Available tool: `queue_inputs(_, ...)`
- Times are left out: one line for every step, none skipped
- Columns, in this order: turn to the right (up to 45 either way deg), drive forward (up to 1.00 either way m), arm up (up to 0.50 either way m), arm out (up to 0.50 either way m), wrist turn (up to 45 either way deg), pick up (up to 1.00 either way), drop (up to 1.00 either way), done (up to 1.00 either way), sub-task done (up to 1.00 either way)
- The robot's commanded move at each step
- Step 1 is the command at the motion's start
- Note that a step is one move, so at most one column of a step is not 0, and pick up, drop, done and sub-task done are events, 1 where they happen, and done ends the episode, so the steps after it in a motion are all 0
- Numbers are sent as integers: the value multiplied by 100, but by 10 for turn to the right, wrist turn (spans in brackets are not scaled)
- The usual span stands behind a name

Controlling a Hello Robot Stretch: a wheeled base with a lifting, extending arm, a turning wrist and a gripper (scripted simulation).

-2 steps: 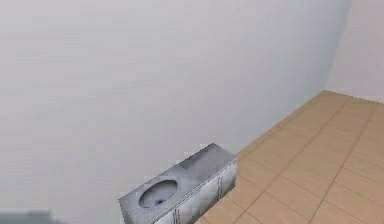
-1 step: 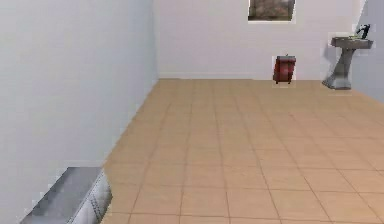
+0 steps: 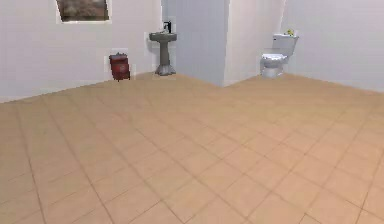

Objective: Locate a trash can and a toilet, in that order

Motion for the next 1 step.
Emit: queue_inputs(300,0,0,0,0,0,0,0,0)
